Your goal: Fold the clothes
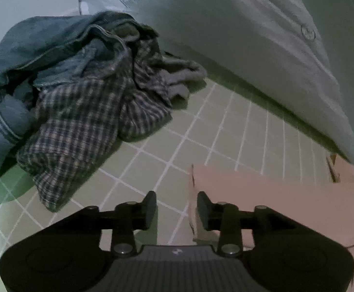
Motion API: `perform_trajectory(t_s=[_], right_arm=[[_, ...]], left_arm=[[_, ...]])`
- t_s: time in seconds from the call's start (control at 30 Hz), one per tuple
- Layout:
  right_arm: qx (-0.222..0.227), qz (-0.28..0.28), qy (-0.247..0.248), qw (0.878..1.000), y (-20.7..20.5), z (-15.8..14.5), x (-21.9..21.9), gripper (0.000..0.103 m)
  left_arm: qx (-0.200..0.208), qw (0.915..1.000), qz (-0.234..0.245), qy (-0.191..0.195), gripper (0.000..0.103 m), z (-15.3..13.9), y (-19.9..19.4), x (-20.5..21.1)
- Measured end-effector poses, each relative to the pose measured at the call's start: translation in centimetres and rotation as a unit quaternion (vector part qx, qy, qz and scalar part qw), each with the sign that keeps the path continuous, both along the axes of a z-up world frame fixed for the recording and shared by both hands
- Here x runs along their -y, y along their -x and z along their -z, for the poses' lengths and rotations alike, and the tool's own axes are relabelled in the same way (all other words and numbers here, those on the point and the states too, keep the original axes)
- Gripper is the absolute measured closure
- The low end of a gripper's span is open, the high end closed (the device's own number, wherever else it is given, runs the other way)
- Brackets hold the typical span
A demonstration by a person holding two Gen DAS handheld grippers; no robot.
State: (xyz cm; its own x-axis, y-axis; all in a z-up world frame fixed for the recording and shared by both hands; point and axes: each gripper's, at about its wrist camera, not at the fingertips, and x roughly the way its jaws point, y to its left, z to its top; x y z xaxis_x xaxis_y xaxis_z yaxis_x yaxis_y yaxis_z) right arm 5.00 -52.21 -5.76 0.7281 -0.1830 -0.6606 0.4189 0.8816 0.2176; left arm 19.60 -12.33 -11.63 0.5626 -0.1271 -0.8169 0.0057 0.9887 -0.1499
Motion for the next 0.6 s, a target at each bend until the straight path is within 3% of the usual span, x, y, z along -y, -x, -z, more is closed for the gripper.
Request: perform_trajectory(t_s=[0.3, 0.37, 0.43, 0.53, 0.6], right_arm=[[-0.045, 0.065, -0.091, 0.993, -5.8, 4.0, 6.7, 0.026], [-0.063, 0.058, -0.105, 0.991, -7.4, 5.0, 7.5, 0.037], [-0.063, 0.034, -0.087, 0.994, -8.6, 5.1, 7.8, 0.088], [-0.036, -0.007, -0.011, 0.999, -10.0, 4.7, 7.4, 0.093], [-0.046, -0.031, 0.034, 0.998, -11.0, 5.3, 6.7, 0.093]], left_arm=[[-0.004, 0.9991, 0.037, -0.023, 0.059, 1.0, -0.1, 1.5], [0.001, 0.9984, 0.044, -0.035, 0.059, 1.0, 0.0, 1.9], [0.007, 0.9972, 0.054, -0.051, 0.059, 1.1, 0.1, 2.3], [0.020, 0.9955, 0.065, -0.066, 0.058, 1.4, 0.4, 2.7], [0.023, 0.9953, 0.067, -0.066, 0.056, 1.6, 0.5, 2.7]])
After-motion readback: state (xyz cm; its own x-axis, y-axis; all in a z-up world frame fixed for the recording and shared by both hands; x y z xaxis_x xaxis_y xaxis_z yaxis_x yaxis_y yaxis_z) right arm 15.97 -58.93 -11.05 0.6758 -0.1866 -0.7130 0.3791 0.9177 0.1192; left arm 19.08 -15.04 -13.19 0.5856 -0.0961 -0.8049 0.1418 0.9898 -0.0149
